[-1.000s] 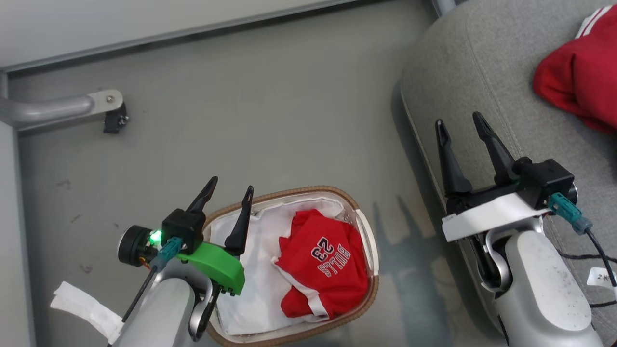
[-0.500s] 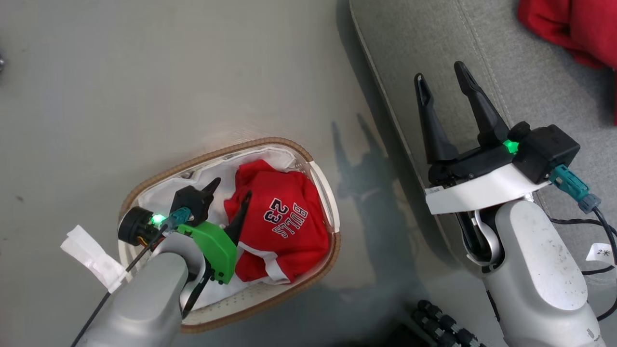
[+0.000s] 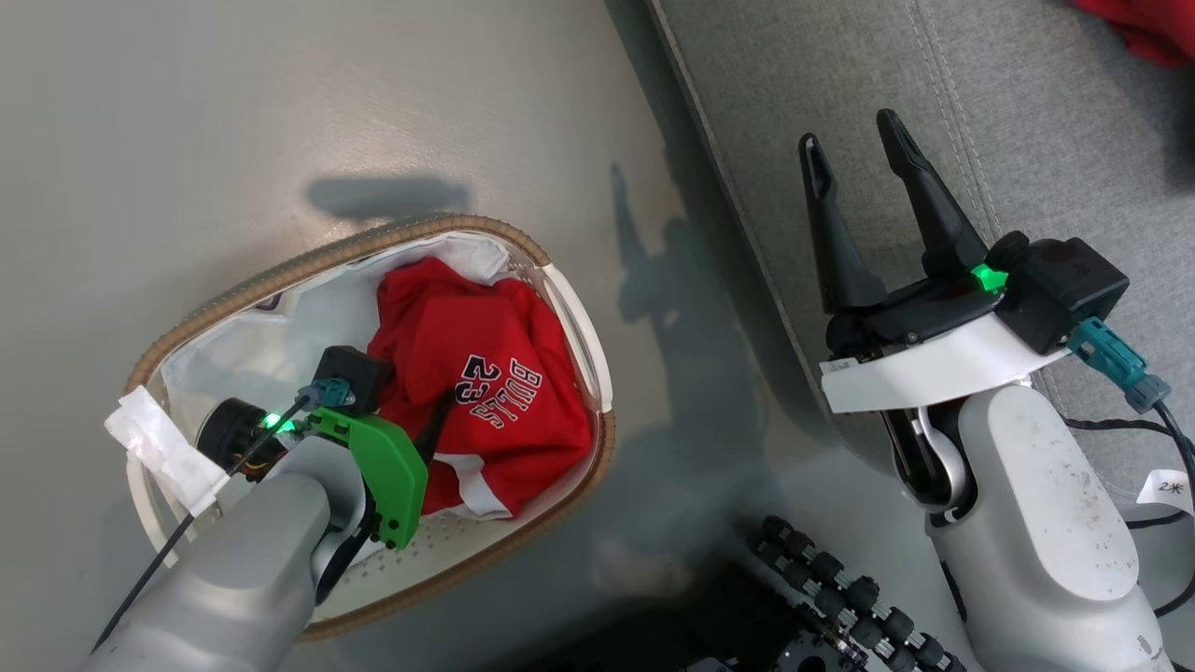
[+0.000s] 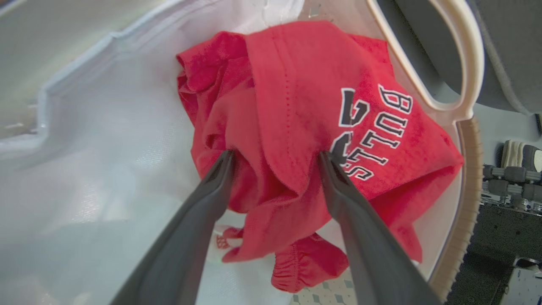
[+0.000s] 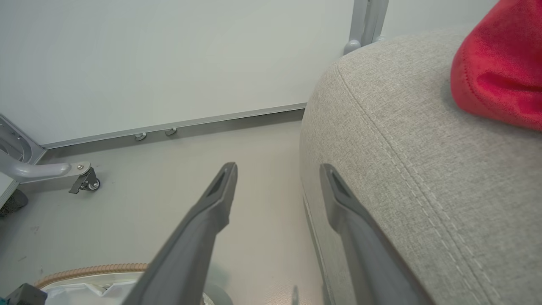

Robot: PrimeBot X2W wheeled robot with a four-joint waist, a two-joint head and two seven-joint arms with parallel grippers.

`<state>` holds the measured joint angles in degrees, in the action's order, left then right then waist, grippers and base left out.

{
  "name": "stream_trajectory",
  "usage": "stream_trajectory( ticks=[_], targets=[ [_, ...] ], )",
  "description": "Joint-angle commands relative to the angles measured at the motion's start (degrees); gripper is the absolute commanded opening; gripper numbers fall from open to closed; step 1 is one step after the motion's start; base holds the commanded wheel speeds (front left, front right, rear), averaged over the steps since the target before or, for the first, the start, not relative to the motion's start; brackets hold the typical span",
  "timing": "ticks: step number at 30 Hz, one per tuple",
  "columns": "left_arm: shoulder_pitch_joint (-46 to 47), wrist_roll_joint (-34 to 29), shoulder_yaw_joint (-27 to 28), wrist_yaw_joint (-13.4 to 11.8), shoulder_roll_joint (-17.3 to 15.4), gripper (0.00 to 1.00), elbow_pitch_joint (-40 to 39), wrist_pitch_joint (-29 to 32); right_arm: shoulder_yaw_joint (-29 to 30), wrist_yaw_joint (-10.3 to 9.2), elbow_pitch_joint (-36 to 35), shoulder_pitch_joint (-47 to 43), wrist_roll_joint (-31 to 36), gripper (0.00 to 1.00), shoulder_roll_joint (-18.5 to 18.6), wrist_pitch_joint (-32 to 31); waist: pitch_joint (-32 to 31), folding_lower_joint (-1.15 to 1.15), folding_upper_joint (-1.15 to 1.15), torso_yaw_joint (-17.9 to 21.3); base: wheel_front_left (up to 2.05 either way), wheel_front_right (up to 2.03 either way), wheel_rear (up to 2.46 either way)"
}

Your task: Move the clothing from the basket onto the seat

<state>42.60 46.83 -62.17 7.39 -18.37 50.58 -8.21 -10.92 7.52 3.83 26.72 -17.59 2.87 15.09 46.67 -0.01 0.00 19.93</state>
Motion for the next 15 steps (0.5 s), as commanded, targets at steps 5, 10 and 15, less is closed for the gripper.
stream_trajectory(
  ticks=[5,10,15],
  targets=[
    [1.89,4.99,-4.83,0.18,-1.43,1.00,-1.57,0.76,-0.02,-0.06,0.08,0.61,-0.20,1.00,0.09,0.11,1.30,0.01,0.00,0.38,0.00,0.00,0.00],
    [2.21,8.46,-8.61,0.18,-1.79,0.00,-3.57,-0.13,0.26,-0.06,0.89,1.03,0.06,1.00,0.10,0.11,0.32,0.01,0.00,-0.24,0.00,0.00,0.00],
    [2.14,10.22,-10.23,0.18,-1.58,0.00,-4.20,-1.97,0.56,-0.06,1.48,0.88,0.39,1.00,0.11,0.11,-1.24,0.01,0.00,-0.75,0.00,0.00,0.00]
  ],
)
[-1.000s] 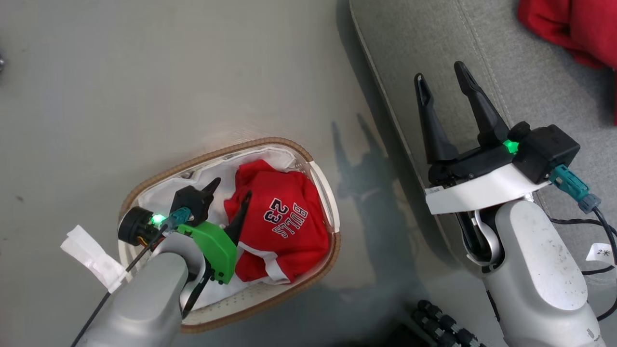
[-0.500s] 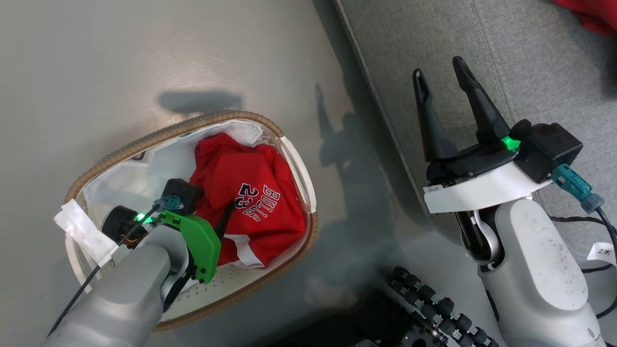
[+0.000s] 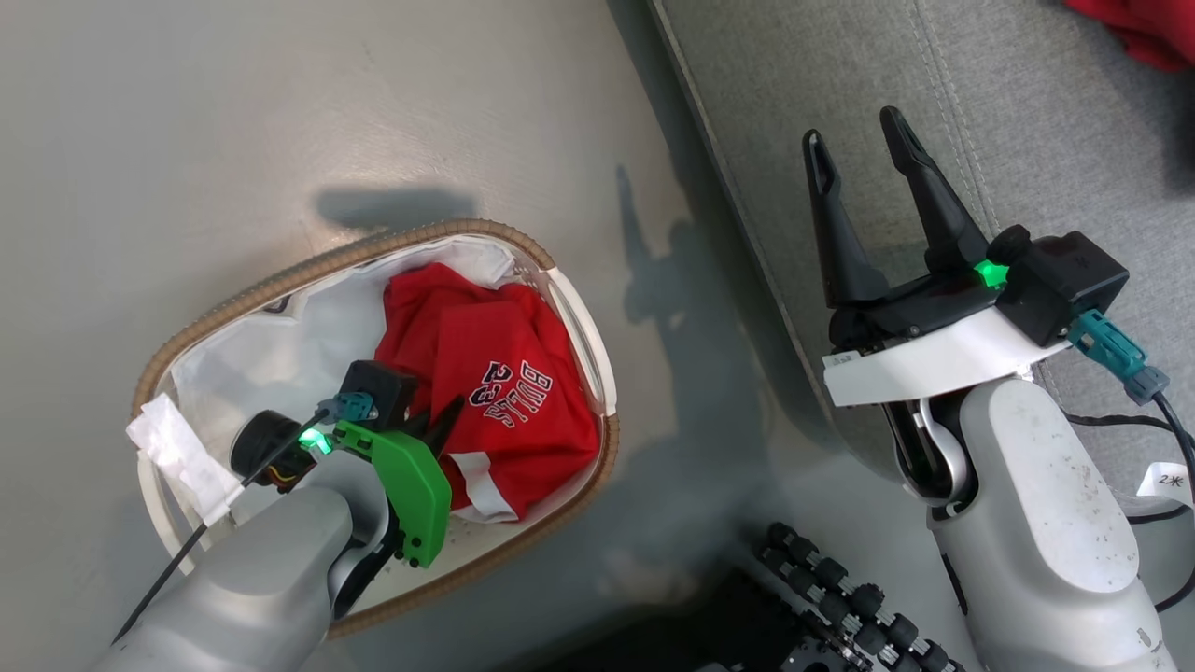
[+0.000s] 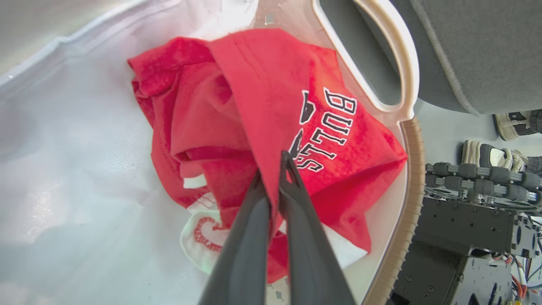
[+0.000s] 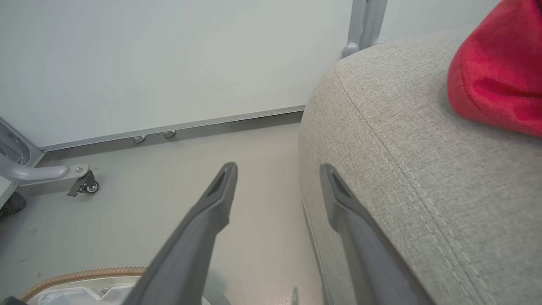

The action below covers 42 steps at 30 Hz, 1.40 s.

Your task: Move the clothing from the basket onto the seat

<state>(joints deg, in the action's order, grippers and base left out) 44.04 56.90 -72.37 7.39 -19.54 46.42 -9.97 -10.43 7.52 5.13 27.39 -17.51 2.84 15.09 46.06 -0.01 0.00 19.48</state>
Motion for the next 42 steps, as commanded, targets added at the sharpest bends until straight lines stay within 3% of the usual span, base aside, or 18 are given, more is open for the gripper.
stream_trajectory(
  ticks=[1,16,29,42],
  targets=[
    [0.47,0.67,-0.24,0.18,-0.20,0.00,0.03,-0.71,0.19,-0.06,0.38,0.18,0.38,1.00,0.14,0.11,-1.19,0.01,0.00,-0.42,0.00,0.00,0.00],
    [-6.20,4.62,-0.22,0.18,3.65,0.00,-1.42,-5.32,3.25,-0.06,4.28,-4.05,2.36,1.00,0.17,0.11,-15.38,0.01,0.00,-5.80,0.00,0.00,0.00],
    [-15.75,-6.26,14.95,0.18,4.62,0.00,-11.12,-5.18,5.62,-0.06,8.35,-9.10,3.48,1.00,0.19,0.11,-26.99,0.01,0.00,-11.97,0.00,0.00,0.00],
    [-21.05,-16.10,26.45,0.18,6.67,0.00,-22.49,-5.19,7.44,-0.06,11.03,-15.19,3.97,1.00,0.18,0.11,-35.43,0.01,0.00,-15.26,0.00,0.00,0.00]
  ],
)
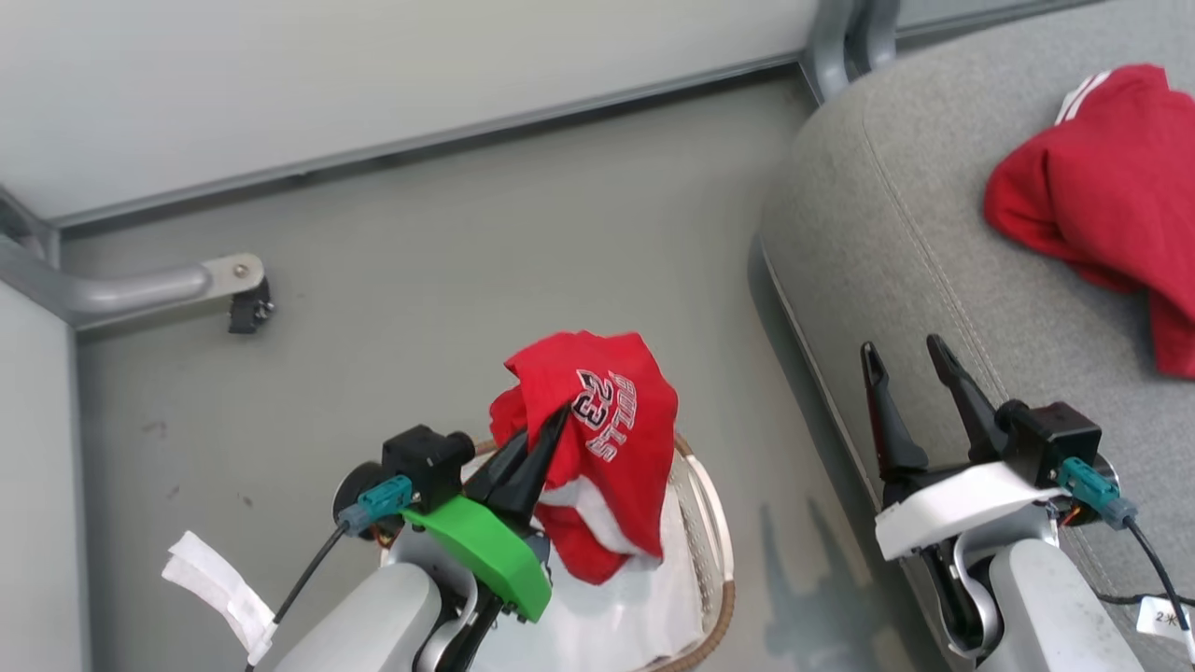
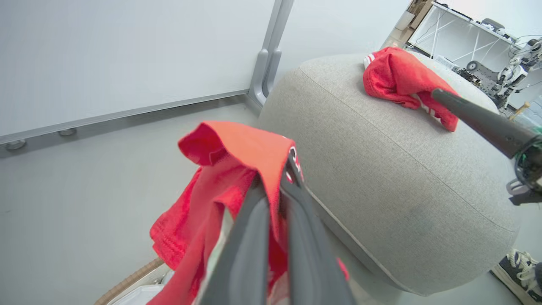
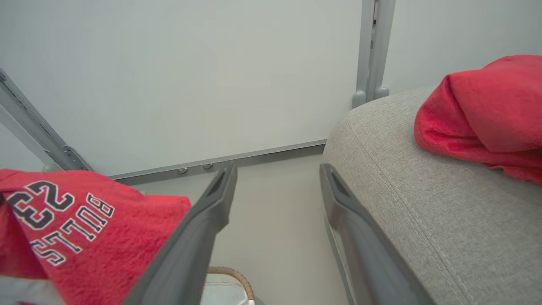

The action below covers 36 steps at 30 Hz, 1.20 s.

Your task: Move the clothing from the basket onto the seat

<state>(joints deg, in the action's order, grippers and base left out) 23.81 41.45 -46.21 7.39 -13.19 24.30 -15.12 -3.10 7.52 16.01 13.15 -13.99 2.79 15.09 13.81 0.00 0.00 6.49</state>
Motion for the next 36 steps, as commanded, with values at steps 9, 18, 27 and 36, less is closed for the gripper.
stream_trajectory(
  ticks=[9,18,27,36],
  targets=[
    [-1.42,-5.07,5.65,0.18,1.24,0.00,-7.95,-0.04,-0.71,-0.06,1.76,-4.27,0.19,1.00,0.24,0.11,-7.20,0.00,0.00,-2.74,0.00,0.00,0.00],
    [-1.26,-6.73,8.07,0.18,2.16,0.00,-11.77,-0.04,-3.92,-0.06,3.09,-6.88,1.07,1.00,0.21,0.11,-9.41,0.00,0.00,-3.03,0.00,0.00,0.00],
    [-0.91,-7.49,7.88,0.18,2.62,0.00,-13.36,-0.04,-19.69,-0.06,2.77,-3.77,0.82,1.00,0.25,0.11,-9.19,0.00,0.00,-3.52,0.00,0.00,0.00],
    [0.12,-7.28,6.30,0.18,2.93,0.00,-13.72,-0.04,-26.35,-0.06,6.47,3.93,2.56,1.00,0.23,0.11,-8.67,0.00,0.00,-5.02,0.00,0.00,0.00]
  ],
)
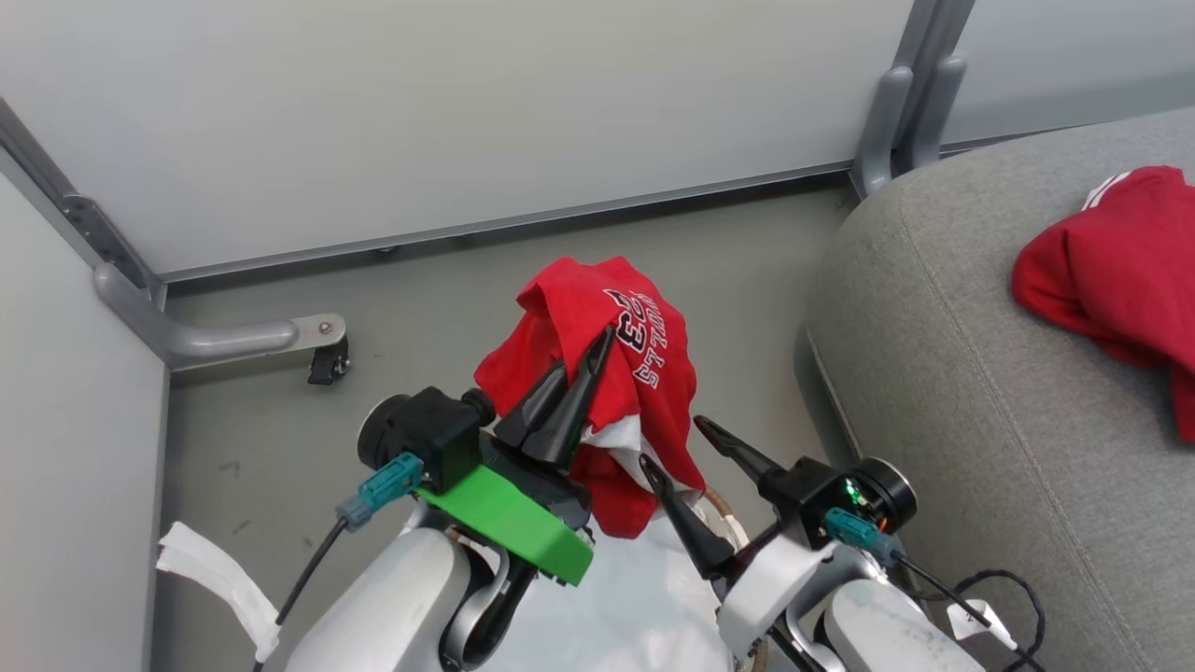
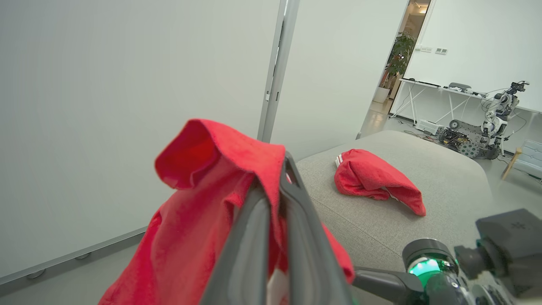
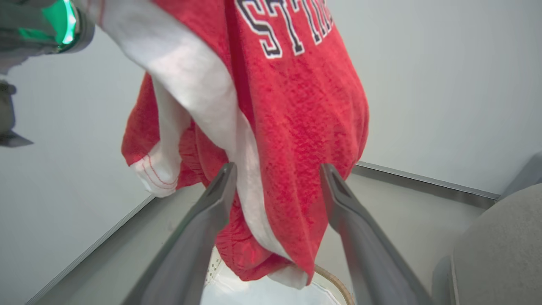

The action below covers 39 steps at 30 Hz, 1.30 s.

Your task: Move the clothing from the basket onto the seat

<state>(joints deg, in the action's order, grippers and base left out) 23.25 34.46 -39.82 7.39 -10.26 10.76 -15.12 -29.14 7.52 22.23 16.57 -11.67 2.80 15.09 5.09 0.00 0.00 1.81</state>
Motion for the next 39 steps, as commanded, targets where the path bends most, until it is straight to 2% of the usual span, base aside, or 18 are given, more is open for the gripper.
stream_trajectory(
  ticks=[1,6,7,8,9,17,18,19,20,26,39],
  targets=[
    [0.92,-0.16,-0.41,0.18,0.07,0.00,-0.11,-0.04,-0.66,-0.06,0.97,1.49,0.65,1.00,0.20,0.11,0.05,0.00,0.00,-0.69,0.00,0.00,0.00],
    [1.60,0.76,-2.38,0.19,0.38,0.00,-0.29,-0.04,-2.56,-0.06,4.26,4.44,0.76,1.00,0.19,0.11,0.09,0.00,0.00,-2.17,0.00,0.00,0.00],
    [1.81,0.97,-2.75,0.19,0.46,0.00,-0.31,-0.04,-2.93,-0.06,5.02,5.04,0.54,0.73,0.22,0.11,0.10,0.00,0.00,-2.48,0.00,0.00,0.00],
    [1.90,1.13,-2.96,0.19,0.52,0.00,-0.34,-0.04,-3.33,-0.06,5.61,5.29,0.18,0.04,0.23,0.11,0.05,0.00,0.00,-2.65,0.00,0.00,0.00],
    [1.98,1.26,-3.20,0.19,0.63,0.00,-0.40,-0.04,-3.53,-0.06,6.03,5.60,-0.24,0.00,0.24,0.11,0.03,0.00,0.00,-2.86,0.00,0.00,0.00],
    [0.91,2.08,-3.46,0.19,0.54,0.00,-0.62,-0.04,-3.29,-0.06,6.41,5.05,-3.50,0.00,0.23,0.11,-0.42,0.00,0.00,-2.88,0.00,0.00,0.00],
    [0.64,1.87,-2.95,0.19,0.54,0.08,-0.77,-0.04,-2.97,-0.06,6.19,4.71,-3.58,0.00,0.23,0.11,-0.49,0.00,0.00,-2.64,0.00,0.00,0.00],
    [0.26,1.70,-2.39,0.19,0.63,0.80,-0.75,-0.04,-2.58,-0.06,5.85,4.42,-3.63,0.00,0.23,0.11,-0.49,0.00,0.00,-2.31,0.00,0.00,0.00],
    [-0.02,1.49,-2.05,0.19,0.71,1.00,-0.68,-0.04,-2.27,-0.06,5.48,4.15,-3.55,0.00,0.23,0.11,-0.47,0.00,0.00,-2.02,0.00,0.00,0.00],
    [-1.80,-0.76,0.27,0.19,0.25,1.00,0.20,-0.03,0.18,-0.06,1.78,1.76,-2.83,0.00,0.22,0.12,-0.24,0.00,0.00,2.05,0.00,0.00,0.00],
    [-4.93,-3.39,2.75,0.19,-0.83,1.00,0.72,-0.01,6.38,-0.06,-6.45,-4.74,-3.09,0.00,0.18,0.12,1.74,0.00,0.00,18.16,0.00,0.00,0.00]
  ],
)
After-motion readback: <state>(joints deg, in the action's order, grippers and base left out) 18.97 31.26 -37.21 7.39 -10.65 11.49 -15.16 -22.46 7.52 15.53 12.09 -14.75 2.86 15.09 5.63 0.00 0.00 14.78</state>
